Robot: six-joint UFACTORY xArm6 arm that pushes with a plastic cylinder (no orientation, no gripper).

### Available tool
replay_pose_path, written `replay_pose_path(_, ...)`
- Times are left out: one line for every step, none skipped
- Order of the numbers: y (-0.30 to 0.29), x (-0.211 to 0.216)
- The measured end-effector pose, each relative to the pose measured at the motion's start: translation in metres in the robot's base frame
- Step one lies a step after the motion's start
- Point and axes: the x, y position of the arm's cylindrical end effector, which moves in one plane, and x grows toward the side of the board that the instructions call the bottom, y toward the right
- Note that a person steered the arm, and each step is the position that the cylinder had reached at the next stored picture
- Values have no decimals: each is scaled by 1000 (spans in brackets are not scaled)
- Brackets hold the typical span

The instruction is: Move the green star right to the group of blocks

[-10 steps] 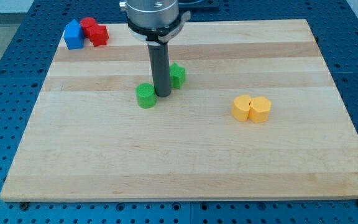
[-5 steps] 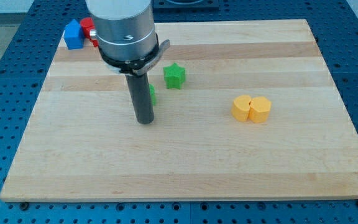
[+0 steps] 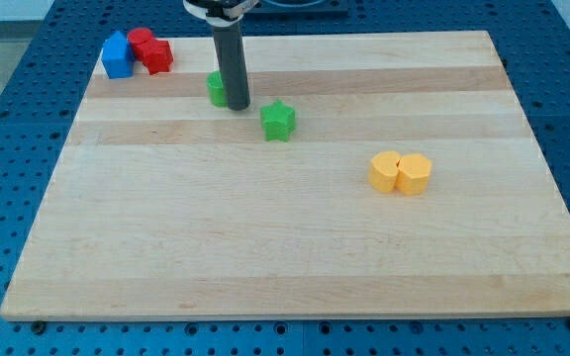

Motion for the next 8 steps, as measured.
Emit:
replay_pose_path(-1,-25)
replay_pose_path(-5,-41)
replay_pose_path(-6,-17)
replay_pose_path(-26,-5)
replay_pose_path(-44,-15)
replay_pose_path(-49,-42)
replay_pose_path(-49,-61)
replay_pose_path(-49,-80)
